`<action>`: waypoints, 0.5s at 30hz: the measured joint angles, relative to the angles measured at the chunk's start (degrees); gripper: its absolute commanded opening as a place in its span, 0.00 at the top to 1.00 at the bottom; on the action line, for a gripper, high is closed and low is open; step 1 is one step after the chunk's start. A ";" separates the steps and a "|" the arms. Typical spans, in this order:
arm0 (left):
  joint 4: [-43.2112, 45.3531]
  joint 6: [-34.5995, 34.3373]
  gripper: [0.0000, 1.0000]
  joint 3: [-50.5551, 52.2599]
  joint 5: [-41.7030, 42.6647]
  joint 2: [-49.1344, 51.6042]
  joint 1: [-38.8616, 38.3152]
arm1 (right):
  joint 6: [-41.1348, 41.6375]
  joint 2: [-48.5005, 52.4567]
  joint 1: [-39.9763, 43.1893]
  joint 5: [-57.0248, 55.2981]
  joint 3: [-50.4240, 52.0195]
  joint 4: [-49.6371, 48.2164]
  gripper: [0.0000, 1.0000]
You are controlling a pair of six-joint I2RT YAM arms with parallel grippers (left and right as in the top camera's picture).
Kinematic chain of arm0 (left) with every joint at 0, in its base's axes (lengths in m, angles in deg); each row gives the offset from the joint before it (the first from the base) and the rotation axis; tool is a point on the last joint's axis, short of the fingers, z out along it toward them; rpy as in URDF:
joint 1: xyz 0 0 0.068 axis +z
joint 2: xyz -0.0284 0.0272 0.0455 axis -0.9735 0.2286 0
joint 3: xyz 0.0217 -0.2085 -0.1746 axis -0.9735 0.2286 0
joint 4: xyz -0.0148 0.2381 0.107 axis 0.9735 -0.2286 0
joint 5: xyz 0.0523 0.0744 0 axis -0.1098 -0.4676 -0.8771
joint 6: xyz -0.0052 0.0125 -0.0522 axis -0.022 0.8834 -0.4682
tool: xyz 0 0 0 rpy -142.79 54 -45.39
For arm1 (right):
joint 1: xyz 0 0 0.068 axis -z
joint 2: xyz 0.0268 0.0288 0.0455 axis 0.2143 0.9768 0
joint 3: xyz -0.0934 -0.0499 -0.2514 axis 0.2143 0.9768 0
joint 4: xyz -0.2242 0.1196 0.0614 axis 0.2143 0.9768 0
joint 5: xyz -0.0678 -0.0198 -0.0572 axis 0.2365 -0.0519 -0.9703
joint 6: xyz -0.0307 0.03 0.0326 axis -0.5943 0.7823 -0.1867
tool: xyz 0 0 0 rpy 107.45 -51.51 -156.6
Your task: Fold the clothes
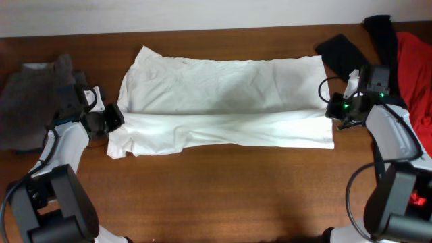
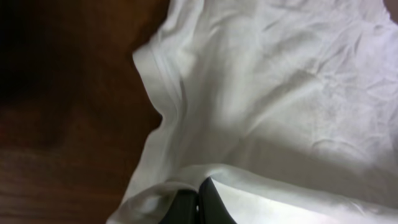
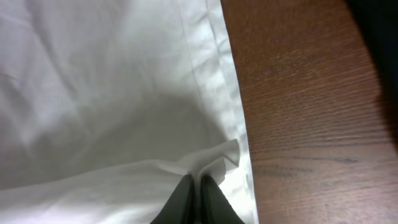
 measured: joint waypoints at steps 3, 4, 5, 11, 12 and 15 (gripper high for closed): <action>1.88 0.00 0.98 0.00 -0.55 0.00 0.00 | -0.04 2.21 0.00 0.00 0.00 -0.66 0.91; 2.23 0.00 0.89 0.00 -0.66 0.00 0.00 | 0.00 2.95 0.00 0.00 0.00 -0.79 0.87; 2.43 -0.02 0.81 0.00 -0.74 0.00 0.00 | 0.00 3.74 0.00 0.02 0.00 -0.81 0.83; 2.56 -0.59 0.32 0.00 -1.57 0.00 0.00 | -0.11 5.73 0.00 -0.22 0.00 -0.57 0.71; 2.38 -0.52 0.32 0.00 -1.55 0.00 0.00 | -0.04 5.73 0.00 -0.26 -0.02 -0.26 0.71; 1.05 -0.61 0.32 0.00 -1.44 0.00 0.00 | 0.09 5.73 0.02 -0.68 0.00 1.51 0.70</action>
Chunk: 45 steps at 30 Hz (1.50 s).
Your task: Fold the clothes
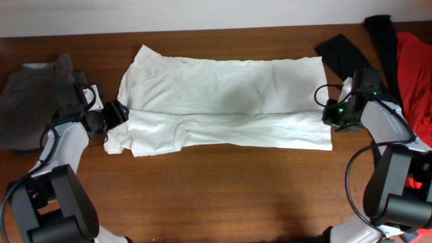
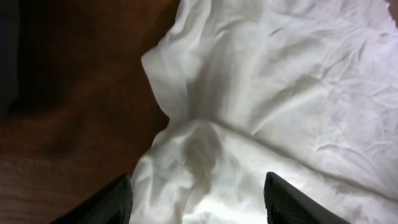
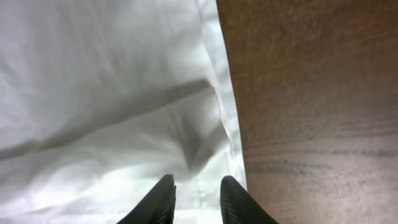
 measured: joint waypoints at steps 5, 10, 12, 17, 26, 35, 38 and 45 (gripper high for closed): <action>-8.96 0.02 0.32 0.00 1.49 0.02 0.00 | 0.02 0.00 0.28 -0.42 0.00 3.98 0.70; -18.38 0.02 0.35 0.00 2.38 0.04 0.00 | 0.02 0.00 0.31 -0.46 0.00 6.84 0.70; -19.96 0.04 0.36 0.00 2.54 0.04 0.00 | 0.00 0.00 0.31 -0.46 0.00 7.43 0.70; -20.24 0.04 0.38 0.00 2.58 0.04 -0.52 | 0.04 0.00 0.31 -0.46 0.00 8.09 0.69; -20.31 0.07 0.38 0.00 1.99 0.04 -2.60 | 0.09 0.00 0.31 -0.63 0.00 9.81 0.74; -20.31 0.17 0.52 0.00 3.39 0.04 -2.56 | 0.02 3.32 0.31 -0.76 0.00 10.51 0.81; -20.31 0.26 0.52 0.00 6.32 0.04 -2.56 | 0.00 5.70 0.31 -0.83 -0.02 10.69 0.80; -21.46 0.24 0.52 0.00 7.72 0.04 -2.56 | 0.00 5.70 0.31 -0.83 -0.09 10.80 0.81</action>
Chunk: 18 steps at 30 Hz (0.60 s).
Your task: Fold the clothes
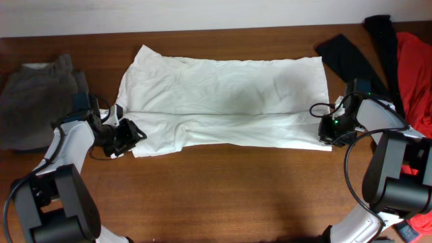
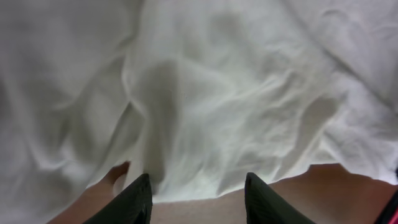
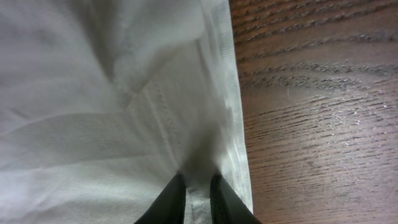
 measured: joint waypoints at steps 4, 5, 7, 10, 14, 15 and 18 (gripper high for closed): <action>-2.12 0.02 0.51 0.00 -4.44 0.00 0.00 | 0.02 0.00 0.00 0.00 0.00 0.09 0.80; -2.25 0.02 0.50 0.00 -5.62 0.00 0.00 | 0.02 0.00 0.00 0.00 0.00 0.09 0.81; -2.23 0.00 0.51 0.00 -7.32 0.00 0.00 | 0.00 0.00 0.00 0.00 0.00 0.09 0.80; -1.79 0.02 0.56 0.00 -9.01 0.00 0.00 | 0.00 0.00 0.00 0.00 0.00 0.09 0.80; 0.07 0.02 0.60 0.00 -9.94 0.00 -0.44 | 0.00 0.00 0.00 0.00 0.00 0.09 0.80; 0.42 0.00 0.61 0.00 -10.10 0.00 -0.74 | 0.00 0.00 0.00 0.00 0.00 0.09 0.81; 1.38 0.00 0.60 0.00 -10.25 0.00 -2.14 | -0.02 0.00 0.00 0.00 0.00 0.09 0.81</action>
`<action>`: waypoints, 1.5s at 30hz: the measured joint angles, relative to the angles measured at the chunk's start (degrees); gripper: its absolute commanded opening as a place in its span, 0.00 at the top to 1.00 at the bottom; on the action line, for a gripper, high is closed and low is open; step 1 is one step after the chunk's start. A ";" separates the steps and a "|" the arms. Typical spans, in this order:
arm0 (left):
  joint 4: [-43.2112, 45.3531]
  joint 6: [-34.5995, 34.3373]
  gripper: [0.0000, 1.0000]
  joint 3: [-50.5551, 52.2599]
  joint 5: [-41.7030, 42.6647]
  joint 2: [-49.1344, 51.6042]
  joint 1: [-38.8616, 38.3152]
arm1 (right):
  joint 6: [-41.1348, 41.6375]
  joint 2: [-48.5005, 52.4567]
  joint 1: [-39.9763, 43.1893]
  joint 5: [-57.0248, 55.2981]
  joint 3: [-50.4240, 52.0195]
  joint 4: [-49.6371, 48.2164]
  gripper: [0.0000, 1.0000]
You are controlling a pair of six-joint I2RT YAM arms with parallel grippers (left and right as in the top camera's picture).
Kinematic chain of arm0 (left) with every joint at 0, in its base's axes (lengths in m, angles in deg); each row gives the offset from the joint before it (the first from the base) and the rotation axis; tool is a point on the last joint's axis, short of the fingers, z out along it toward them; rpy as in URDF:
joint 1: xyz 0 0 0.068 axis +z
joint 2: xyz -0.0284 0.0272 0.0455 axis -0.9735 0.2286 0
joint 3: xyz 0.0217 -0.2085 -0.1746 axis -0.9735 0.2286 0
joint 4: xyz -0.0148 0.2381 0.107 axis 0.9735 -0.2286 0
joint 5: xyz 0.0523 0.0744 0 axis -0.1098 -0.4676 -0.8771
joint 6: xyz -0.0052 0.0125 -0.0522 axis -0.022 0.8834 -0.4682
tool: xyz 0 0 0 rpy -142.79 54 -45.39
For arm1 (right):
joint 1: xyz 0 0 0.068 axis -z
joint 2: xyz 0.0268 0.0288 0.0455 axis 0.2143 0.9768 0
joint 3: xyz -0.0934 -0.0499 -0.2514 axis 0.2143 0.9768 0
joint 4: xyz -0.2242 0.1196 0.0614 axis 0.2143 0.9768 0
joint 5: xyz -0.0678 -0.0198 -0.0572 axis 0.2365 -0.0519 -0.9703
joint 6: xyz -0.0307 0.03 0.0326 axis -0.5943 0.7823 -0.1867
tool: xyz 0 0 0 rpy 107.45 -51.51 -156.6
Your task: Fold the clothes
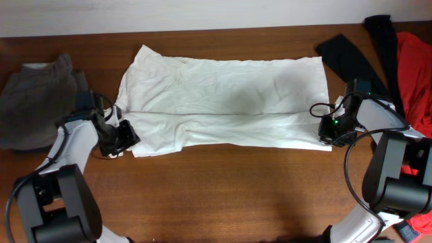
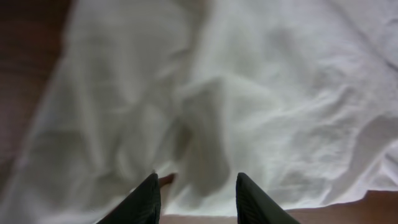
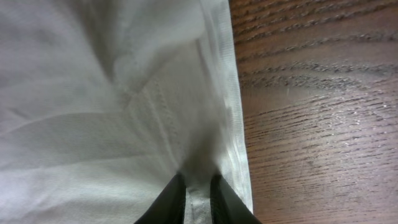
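Observation:
A white garment (image 1: 223, 94) lies spread across the wooden table (image 1: 236, 196), with its front strip folded up over the middle. My left gripper (image 1: 120, 137) sits at the garment's front left corner. In the left wrist view it (image 2: 198, 199) stands open, with rumpled white cloth (image 2: 236, 93) lying between and beyond its fingers. My right gripper (image 1: 329, 128) is at the front right corner. The right wrist view shows it (image 3: 198, 198) shut on the garment's hemmed right edge (image 3: 224, 112), a pinch of fabric between the fingers.
A grey garment (image 1: 34, 101) lies in a heap at the left edge, close behind my left arm. A black garment (image 1: 344, 54) and a red one (image 1: 413, 74) lie at the back right beside my right arm.
My left gripper has shifted slightly to the left at the front left corner and is still open. The right gripper and the garment's right edge look unchanged.
Both grippers were shut on the ends of the folded-up front strip, at the garment's middle. Then both stood open with the strip laid down. Later both were at the front corners, the left open over cloth, the right pinching the right hem, as now.

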 measured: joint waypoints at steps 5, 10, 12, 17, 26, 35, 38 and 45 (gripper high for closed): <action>0.72 0.02 0.70 0.00 -0.04 0.00 -2.49 | 0.00 0.00 0.00 0.00 0.00 0.00 0.81; 0.74 0.22 0.87 0.00 -0.44 0.00 -2.69 | 0.02 0.00 0.00 0.00 0.00 0.00 0.81; 0.76 0.35 0.93 0.00 -0.48 0.00 -2.69 | 0.00 0.00 0.00 0.00 0.00 0.00 0.81; 0.76 0.35 1.00 0.00 -0.63 0.00 -2.69 | 0.00 0.00 0.00 0.00 0.00 0.02 0.80; 4.00 0.42 1.00 -2.45 7.50 0.07 -2.51 | 0.00 0.00 0.00 0.00 0.00 0.02 0.81; 10.40 -2.21 0.59 -10.29 11.10 0.07 -2.03 | 0.02 0.02 0.00 0.00 -0.04 0.02 0.80; 5.27 -2.45 0.57 -10.25 7.96 0.09 -2.69 | -0.04 0.02 0.00 0.00 -0.04 0.02 0.80; -7.13 -2.58 0.57 -10.16 -4.81 0.11 -3.17 | -0.09 0.02 0.00 0.02 -0.04 0.02 0.80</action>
